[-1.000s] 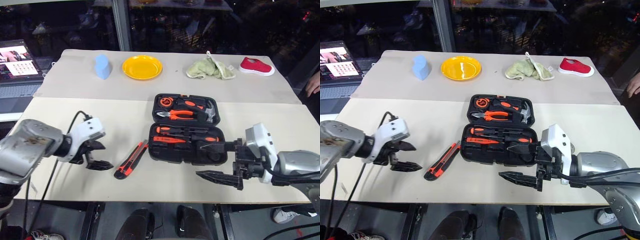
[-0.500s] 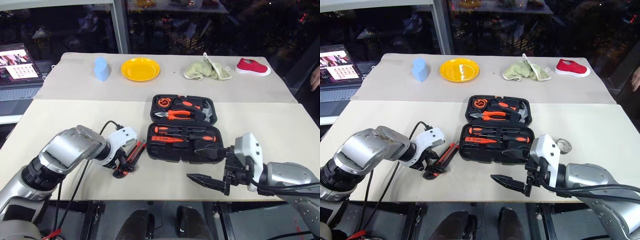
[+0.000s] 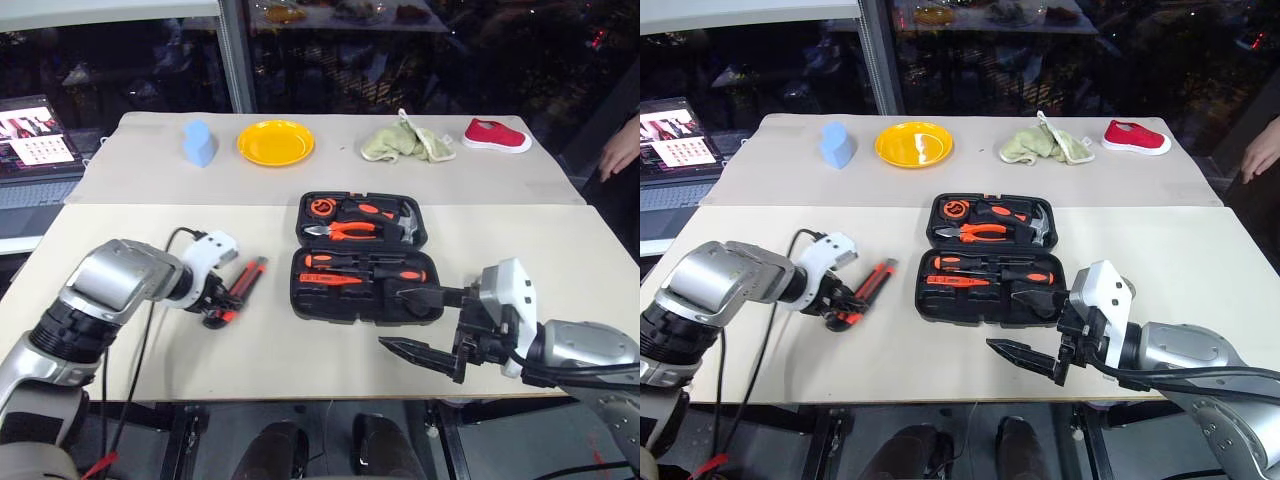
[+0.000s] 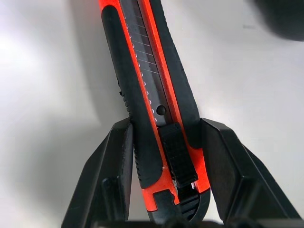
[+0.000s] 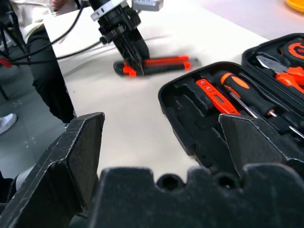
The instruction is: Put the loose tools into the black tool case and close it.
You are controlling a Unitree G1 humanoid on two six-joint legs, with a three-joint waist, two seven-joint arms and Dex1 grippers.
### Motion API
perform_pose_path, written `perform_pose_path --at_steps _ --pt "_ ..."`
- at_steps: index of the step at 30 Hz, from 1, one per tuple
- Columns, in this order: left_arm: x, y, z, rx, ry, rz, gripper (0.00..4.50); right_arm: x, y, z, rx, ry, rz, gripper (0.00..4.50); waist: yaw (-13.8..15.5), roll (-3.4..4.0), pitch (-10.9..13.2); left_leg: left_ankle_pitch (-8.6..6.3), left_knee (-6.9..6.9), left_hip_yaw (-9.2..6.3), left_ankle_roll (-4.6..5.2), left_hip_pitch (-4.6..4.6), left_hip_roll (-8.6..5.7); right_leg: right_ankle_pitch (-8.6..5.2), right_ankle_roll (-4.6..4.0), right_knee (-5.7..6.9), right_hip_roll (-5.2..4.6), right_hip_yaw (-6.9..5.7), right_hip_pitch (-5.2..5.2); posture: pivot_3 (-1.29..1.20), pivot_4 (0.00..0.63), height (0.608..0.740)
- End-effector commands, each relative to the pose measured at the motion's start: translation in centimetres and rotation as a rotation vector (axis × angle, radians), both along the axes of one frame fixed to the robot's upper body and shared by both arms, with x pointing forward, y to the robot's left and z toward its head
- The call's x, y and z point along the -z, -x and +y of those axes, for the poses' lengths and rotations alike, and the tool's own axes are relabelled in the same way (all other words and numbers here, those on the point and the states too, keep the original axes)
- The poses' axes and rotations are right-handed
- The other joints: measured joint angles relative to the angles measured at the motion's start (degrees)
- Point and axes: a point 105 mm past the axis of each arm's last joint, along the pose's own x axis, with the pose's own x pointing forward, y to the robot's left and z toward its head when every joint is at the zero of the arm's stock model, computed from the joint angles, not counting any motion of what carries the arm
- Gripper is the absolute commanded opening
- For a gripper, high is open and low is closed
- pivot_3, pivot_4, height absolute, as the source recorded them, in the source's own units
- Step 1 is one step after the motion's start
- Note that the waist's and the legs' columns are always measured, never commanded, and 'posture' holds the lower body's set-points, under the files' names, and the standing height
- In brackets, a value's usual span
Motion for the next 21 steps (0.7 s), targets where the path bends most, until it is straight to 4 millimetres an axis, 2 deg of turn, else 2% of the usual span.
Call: perform_pose_path --at_steps 1,6,9,10,13,16,17,21 --pt "-1.8 1.2 -4.1 0.25 -0.022 0.049 1.68 -0.7 0.7 0.2 -0.015 0.003 -0.027 4.5 -0.16 0.0 0.0 0.02 0.1 0.01 0.05 -0.26 -0.02 0.05 0.06 -0.06 0.04 -0.01 -0.19 0.0 0.15 0.74" --pt "-1.8 2.7 -9.0 0.441 -0.052 0.106 1.68 -0.2 1.2 0.0 0.016 0.009 -0.006 4.5 -0.97 0.0 0.0 0.03 0.07 0.03 0.09 -0.52 -0.03 0.13 0.19 -0.25 0.24 -0.03 -0.25 0.0 0.15 0.74" --pt "-0.2 2.9 -11.0 0.436 -0.117 0.135 1.68 0.2 1.7 -0.4 0.036 0.025 0.012 4.5 -1.05 0.0 0.0 0.04 0.04 0.03 0.09 -0.5 0.04 0.11 0.16 -0.3 0.29 0.05 -0.24 0.0 0.15 0.74" --pt "0.4 3.5 -11.4 0.463 -0.14 0.154 1.68 0.1 1.6 -0.7 0.062 0.019 0.006 4.5 -1.09 0.0 0.0 0.04 0.08 0.05 0.09 -0.48 0.05 0.1 0.13 -0.32 0.29 0.1 -0.24 0.0 0.15 0.74" --pt "1.5 4.5 -12.0 0.497 -0.166 0.18 1.68 -0.2 1.6 -1.0 0.103 0.003 -0.007 4.5 -1.31 0.0 0.0 -0.01 0.11 0.13 0.15 -0.47 0.12 0.09 0.12 -0.3 0.26 0.24 -0.23 0.0 0.15 0.74" --pt "2.6 4.5 -12.1 0.487 -0.192 0.169 1.68 -0.2 1.9 -0.9 0.107 -0.004 -0.002 4.5 -1.24 0.0 0.0 -0.02 0.18 0.12 0.21 -0.33 0.19 0.17 0.04 -0.24 0.17 0.29 -0.1 0.0 0.15 0.74" --pt "2.9 4.5 -12.1 0.486 -0.202 0.172 1.68 -0.1 2.0 -0.8 0.11 -0.004 0.0 4.5 -1.22 0.0 0.0 -0.12 0.18 0.11 0.5 -0.32 0.21 0.18 0.03 -0.24 0.14 0.28 -0.1 0.0 0.15 0.74" --pt "3.3 4.5 -12.4 0.475 -0.203 0.187 1.68 -0.1 2.0 -0.9 0.131 -0.01 -0.001 4.5 -1.2 0.01 0.0 -0.06 0.22 0.13 0.5 -0.28 0.22 0.21 -0.01 -0.11 0.23 0.27 -0.1 0.0 0.15 0.74"
